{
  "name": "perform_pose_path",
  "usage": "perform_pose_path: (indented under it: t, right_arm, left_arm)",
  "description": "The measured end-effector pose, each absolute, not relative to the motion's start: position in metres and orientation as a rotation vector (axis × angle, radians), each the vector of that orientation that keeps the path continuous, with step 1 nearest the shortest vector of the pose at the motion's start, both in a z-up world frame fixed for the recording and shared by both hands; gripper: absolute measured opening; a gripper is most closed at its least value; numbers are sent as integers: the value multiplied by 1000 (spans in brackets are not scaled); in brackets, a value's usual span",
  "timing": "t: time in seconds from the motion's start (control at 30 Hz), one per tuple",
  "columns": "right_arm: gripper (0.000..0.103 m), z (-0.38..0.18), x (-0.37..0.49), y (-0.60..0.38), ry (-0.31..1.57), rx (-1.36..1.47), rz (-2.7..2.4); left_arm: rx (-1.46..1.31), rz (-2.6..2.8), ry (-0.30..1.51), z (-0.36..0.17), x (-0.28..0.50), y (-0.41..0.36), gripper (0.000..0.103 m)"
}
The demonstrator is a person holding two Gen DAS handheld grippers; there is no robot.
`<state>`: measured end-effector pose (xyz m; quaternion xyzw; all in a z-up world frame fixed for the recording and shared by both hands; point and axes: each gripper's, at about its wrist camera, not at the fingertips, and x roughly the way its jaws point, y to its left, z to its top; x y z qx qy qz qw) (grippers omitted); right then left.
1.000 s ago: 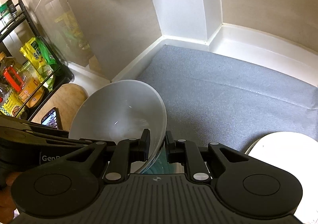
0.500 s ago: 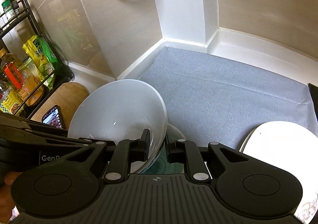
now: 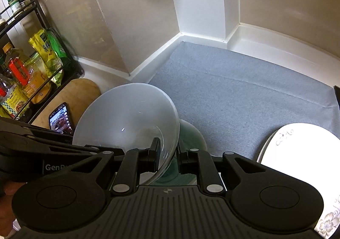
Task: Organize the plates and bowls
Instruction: 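Lift the blue-patterned bowl and carry it over the turquoise bowl on the stack, then lower the blue-patterned bowl into the turquoise bowl and open both grippers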
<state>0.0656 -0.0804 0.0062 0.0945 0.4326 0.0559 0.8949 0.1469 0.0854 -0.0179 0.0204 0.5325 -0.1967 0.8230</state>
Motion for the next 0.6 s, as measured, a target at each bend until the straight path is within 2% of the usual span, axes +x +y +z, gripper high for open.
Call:
perform_pose_path:
  t: [0.47, 0.6]
  right_arm:
    - [17, -10, 80, -91, 958, 226, 159]
    - [21, -12, 82, -96, 968, 220, 140]
  left_arm:
    - [24, -396, 1208, -32, 158, 81, 25]
    - [9, -392, 1225, -36, 164, 83, 25]
